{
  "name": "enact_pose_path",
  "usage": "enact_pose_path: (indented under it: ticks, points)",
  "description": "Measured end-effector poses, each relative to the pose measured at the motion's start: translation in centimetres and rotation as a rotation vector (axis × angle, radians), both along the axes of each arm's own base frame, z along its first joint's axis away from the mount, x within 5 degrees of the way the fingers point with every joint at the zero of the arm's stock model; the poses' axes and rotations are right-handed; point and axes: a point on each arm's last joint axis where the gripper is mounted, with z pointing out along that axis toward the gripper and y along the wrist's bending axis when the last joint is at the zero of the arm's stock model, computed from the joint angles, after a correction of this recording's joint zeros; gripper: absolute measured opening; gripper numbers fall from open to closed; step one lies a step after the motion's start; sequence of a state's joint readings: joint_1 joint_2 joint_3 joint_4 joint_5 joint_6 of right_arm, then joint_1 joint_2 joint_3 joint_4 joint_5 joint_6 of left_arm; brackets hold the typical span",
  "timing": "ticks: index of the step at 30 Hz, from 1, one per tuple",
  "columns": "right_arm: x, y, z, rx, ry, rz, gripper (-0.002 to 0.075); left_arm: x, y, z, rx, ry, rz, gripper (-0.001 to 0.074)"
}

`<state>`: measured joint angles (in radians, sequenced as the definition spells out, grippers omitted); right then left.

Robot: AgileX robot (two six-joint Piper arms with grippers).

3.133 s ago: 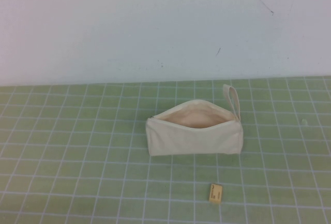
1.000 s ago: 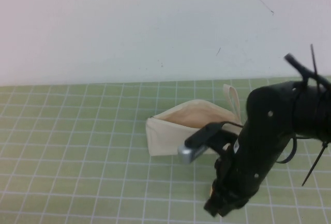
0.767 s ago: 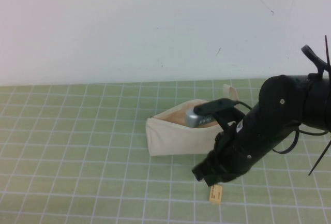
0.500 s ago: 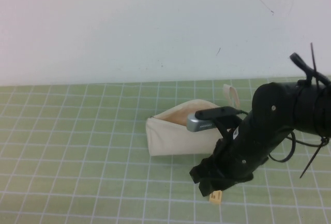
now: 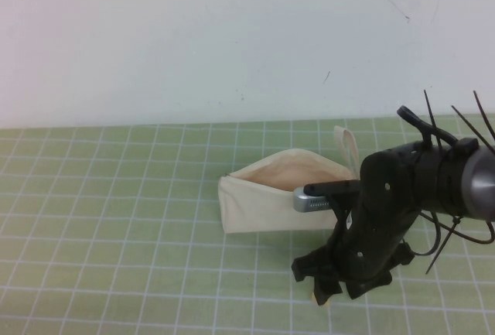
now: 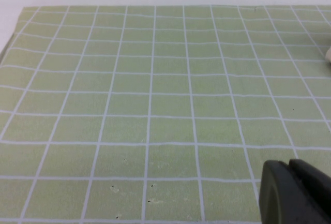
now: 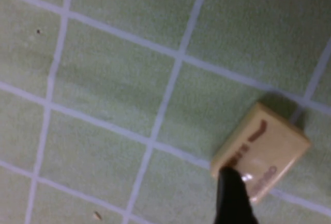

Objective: Put eraser into pencil case
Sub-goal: Pick up the eraser from the table

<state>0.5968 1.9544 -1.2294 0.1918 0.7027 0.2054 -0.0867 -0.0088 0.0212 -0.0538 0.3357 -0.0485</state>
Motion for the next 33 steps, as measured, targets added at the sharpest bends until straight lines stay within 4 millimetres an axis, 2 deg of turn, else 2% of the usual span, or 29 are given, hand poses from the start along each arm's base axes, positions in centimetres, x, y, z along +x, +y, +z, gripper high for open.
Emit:
enact_pose_path:
  ticks: [9, 15, 18, 21, 27, 30, 33]
  points:
    - [0.6, 1.3, 1.1, 0.023, -0.041, 0.003, 0.0391, 0.0, 0.0, 0.0, 0.000, 0.000, 0.000, -0.0001]
    - [0.8, 1.5, -0.5, -0.029, 0.036, 0.014, 0.0381, 0.0, 0.0, 0.0, 0.000, 0.002, 0.000, -0.0001]
    - [0.9, 1.5, -0.5, -0.037, 0.046, 0.018, 0.0323, 0.0, 0.0, 0.0, 0.000, 0.002, 0.000, -0.0001]
    - [0.9, 1.5, -0.5, -0.040, 0.050, 0.030, 0.0214, 0.0, 0.0, 0.0, 0.000, 0.002, 0.000, -0.0001]
    - [0.5, 1.7, -0.4, -0.017, 0.079, 0.120, 0.0201, 0.0, 0.0, 0.0, 0.000, 0.002, 0.000, -0.0001]
    - [0.1, 2.3, 0.8, 0.009, 0.067, 0.179, 0.0201, 0.0, 0.0, 0.0, 0.000, 0.002, 0.000, -0.0001]
    - [-0.7, 3.7, 4.2, 0.041, -0.010, 0.252, 0.0201, 0.0, 0.0, 0.0, 0.000, 0.002, 0.000, -0.0001]
